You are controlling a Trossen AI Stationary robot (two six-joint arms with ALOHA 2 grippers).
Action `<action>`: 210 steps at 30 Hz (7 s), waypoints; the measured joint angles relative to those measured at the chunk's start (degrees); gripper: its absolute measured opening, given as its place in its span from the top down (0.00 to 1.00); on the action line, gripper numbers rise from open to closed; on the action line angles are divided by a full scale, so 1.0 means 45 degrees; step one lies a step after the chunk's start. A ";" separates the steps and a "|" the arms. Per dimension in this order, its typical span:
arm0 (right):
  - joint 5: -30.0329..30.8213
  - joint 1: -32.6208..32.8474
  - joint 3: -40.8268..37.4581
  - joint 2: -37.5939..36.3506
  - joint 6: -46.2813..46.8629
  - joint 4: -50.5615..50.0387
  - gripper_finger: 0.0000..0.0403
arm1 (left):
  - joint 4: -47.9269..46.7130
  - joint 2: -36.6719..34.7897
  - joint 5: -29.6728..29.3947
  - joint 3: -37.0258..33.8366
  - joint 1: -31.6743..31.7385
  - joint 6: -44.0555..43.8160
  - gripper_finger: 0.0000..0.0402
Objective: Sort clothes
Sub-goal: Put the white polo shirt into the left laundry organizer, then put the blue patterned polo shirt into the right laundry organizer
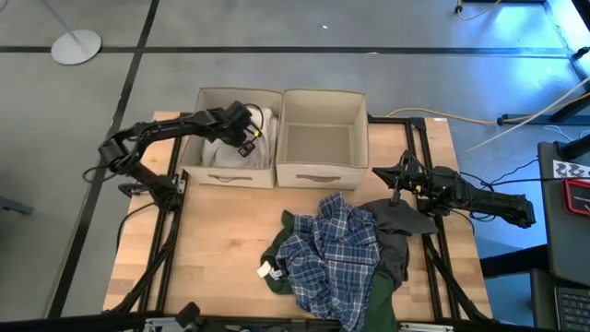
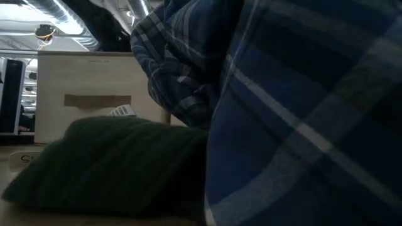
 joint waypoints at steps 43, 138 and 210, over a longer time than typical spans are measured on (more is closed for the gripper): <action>-0.0024 0.0000 -0.0005 0.0001 0.0038 0.0073 0.99 | -0.2812 -0.5639 0.1112 0.3623 -0.5873 -0.1772 0.42; -0.0024 0.0002 0.0007 -0.0002 0.0000 -0.0097 0.99 | 1.1355 0.7822 0.3766 0.3081 -1.1011 0.0895 0.75; 0.0015 -0.0001 0.0000 0.0001 -0.0005 -0.0223 0.99 | 1.3235 -0.2292 0.3322 0.5254 -0.6785 0.4794 0.97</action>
